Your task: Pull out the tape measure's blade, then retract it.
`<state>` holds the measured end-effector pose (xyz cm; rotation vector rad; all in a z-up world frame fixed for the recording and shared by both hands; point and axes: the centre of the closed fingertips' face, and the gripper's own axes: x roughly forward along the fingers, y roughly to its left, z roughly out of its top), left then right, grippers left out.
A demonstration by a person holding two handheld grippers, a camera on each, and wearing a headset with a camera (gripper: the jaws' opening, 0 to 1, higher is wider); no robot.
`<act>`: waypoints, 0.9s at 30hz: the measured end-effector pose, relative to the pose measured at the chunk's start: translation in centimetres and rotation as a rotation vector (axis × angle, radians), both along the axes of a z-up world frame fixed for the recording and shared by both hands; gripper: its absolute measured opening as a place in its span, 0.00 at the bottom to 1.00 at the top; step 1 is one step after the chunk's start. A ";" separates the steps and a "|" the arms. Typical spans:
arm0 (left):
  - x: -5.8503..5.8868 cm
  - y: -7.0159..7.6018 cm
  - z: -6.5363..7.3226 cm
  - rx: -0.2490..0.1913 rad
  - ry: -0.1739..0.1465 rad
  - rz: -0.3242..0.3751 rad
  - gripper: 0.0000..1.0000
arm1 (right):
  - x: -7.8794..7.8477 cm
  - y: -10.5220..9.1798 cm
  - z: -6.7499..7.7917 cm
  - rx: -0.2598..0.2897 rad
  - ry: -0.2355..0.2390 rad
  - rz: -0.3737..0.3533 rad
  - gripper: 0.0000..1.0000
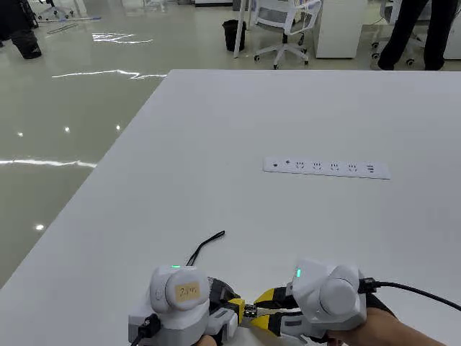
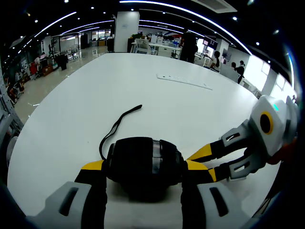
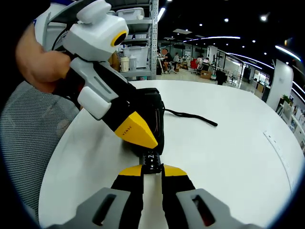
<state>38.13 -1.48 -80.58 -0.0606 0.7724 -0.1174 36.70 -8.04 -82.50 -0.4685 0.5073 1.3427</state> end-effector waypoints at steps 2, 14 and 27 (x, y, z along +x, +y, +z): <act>0.0 0.0 0.0 -0.001 0.000 0.001 0.58 | 0.0 0.1 0.0 0.001 0.000 0.000 0.13; 0.0 0.1 0.0 0.001 0.001 0.003 0.58 | 0.0 0.4 0.0 0.002 0.001 0.000 0.13; -0.1 0.1 0.0 -0.002 0.004 0.005 0.58 | 0.0 0.8 0.0 0.007 0.002 0.000 0.13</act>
